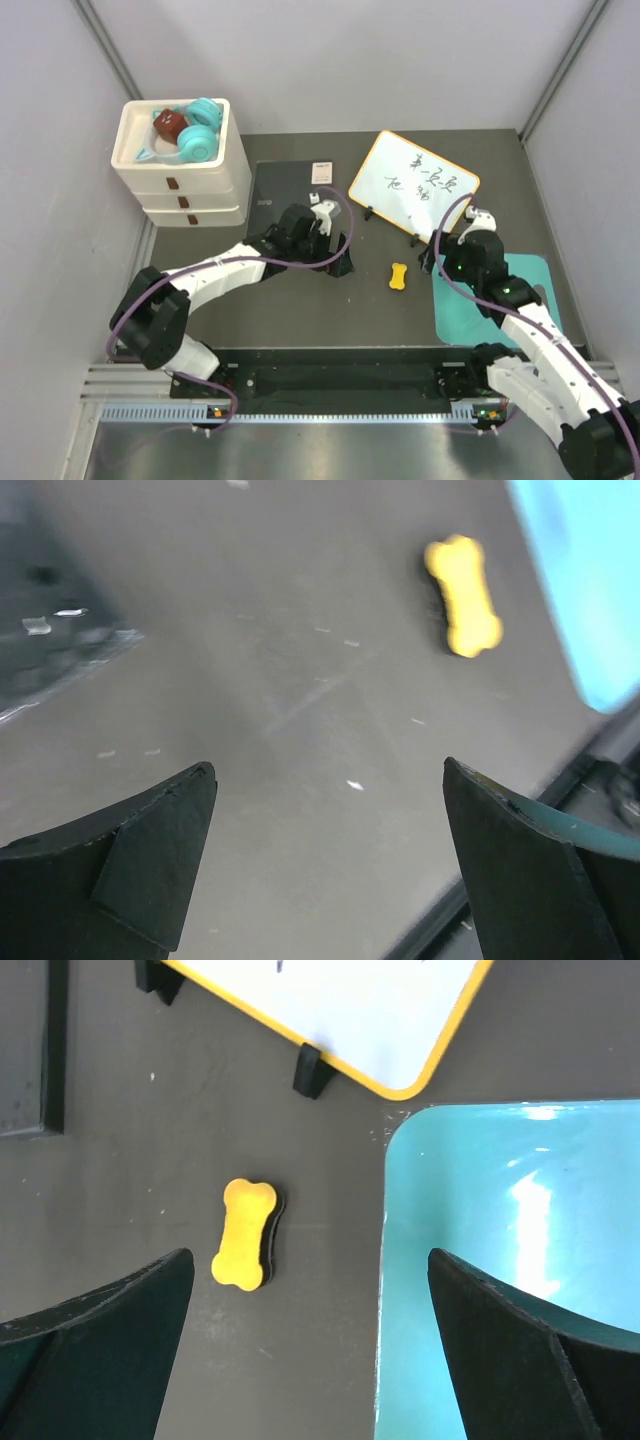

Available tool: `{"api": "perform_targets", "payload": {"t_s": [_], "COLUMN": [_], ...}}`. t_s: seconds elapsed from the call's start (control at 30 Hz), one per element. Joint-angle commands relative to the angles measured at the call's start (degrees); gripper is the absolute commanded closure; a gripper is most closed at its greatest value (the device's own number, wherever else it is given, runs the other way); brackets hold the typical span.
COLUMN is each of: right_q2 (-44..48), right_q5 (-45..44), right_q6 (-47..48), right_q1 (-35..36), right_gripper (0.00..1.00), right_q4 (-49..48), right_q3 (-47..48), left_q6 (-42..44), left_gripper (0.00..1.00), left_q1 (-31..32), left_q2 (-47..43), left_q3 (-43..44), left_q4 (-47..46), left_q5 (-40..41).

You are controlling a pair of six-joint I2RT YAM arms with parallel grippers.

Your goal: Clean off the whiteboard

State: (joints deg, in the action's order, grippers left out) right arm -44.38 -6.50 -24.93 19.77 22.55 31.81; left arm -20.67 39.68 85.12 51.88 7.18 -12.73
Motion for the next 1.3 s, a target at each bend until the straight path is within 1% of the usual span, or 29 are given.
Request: {"api": "perform_targets", "payload": {"t_s": [0.0,0.07,0.1,0.13,0.17,0.23,0.27,0.3,0.37,0.43,0.53,0.57,0.6,0.63,0.67,0.7,0.77,0.9,1.0,1.07,1.1,1.2,1.27], "right_q2": [-1.75,-4.29,-5.01,-5.62,-6.06,-6.86,-6.77,-6.51,-6.16,-5.81,-5.89,-6.07,-6.33,-7.29,-8.0,-8.61,-10.19,-12.13,-13.97,-15.2,-16.25,-17.75,-18.2], "right_q5": [3.86,6.22,8.67,9.92,11.24,11.42,11.51,11.51,11.16,11.42,12.74,13.18,13.53,13.62,13.45,13.45,13.79,13.8,14.24,15.2,15.29,18.09,21.52], "right_q6": [3.91,4.54,4.45,4.19,4.1,4.18,4.27,4.19,4.19,3.84,3.57,3.48,3.57,3.57,3.74,3.66,3.31,2.6,3.13,2.96,2.61,1.73,1.29], "right_q1": [-4.38,-7.88,-9.21,-10.18,-10.8,-12.38,-12.91,-13.7,-14.58,-15.98,-18.0,-18.45,-18.8,-19.5,-19.51,-19.51,-22.22,-23.72,-23.99,-24.69,-24.95,-27.31,-28.64], "right_gripper": [0.01,0.01,0.01,0.01,0.01,0.01,0.01,0.01,0.01,0.01,0.01,0.01,0.01,0.01,0.01,0.01,0.01,0.01,0.01,0.01,0.01,0.01,0.01], "right_q4": [-2.5,-2.42,-3.29,-3.82,-4.17,-4.44,-4.44,-4.44,-4.27,-4.53,-5.05,-5.14,-5.4,-5.23,-4.88,-4.88,-5.23,-7.25,-7.87,-7.87,-7.87,-8.83,-9.71], "right_q3": [3.6,4.83,4.92,4.93,4.93,5.1,5.28,5.28,5.36,5.36,5.63,5.8,5.89,6.15,6.77,6.86,6.86,6.6,6.51,6.68,6.77,6.33,5.98], "left_q6": [-1.31,-1.31,-0.87,-0.52,0.7,1.85,2.29,2.47,0.02,-3.22,-5.09,-5.61,-5.7,-5.96,-5.97,-5.88,-6.93,-11.32,-12.73,-13.87,-14.05,-14.23,-14.14], "left_gripper": [0.01,0.01,0.01,0.01,0.01,0.01,0.01,0.01,0.01,0.01,0.01,0.01,0.01,0.01,0.01,0.01,0.02,0.06,0.06,0.06,0.06,0.06,0.07], "left_q1": [0.57,2.15,4.5,5.75,7.93,9.97,10.76,11.99,11.65,10.95,9.19,9.36,9.88,10.41,11.9,12.61,14.19,15.25,16.57,17.62,17.97,19.73,20.87], "left_q2": [4.41,7.59,10.21,11.46,14.17,16.03,17.0,17.09,17.27,17.71,20.34,22.35,23.5,24.73,27.09,28.25,31.4,33.79,34.14,35.11,35.55,37.48,39.06], "left_q3": [6.18,10.42,14.09,15.96,20.32,24.04,26.32,26.78,27.05,26.43,25.99,28.17,29.84,31.77,35.62,37.31,41.18,41.9,40.94,42.07,42.69,44.8,46.73], "left_q4": [-2.28,0.89,2.47,5.71,8.35,13.97,14.78,14.79,14.27,12.34,9.18,10.3,11.62,13.8,15.57,18.19,19.71,19.37,18.22,20.14,21.2,22.79,24.02], "left_q5": [-13.79,-12.33,-9.62,-7.07,-4.35,3.2,6.11,10.93,14.03,13.01,4.5,4.3,4.99,9.0,10.78,12.19,14.57,15.54,17.12,18.78,20.97,23.71,25.55]}}
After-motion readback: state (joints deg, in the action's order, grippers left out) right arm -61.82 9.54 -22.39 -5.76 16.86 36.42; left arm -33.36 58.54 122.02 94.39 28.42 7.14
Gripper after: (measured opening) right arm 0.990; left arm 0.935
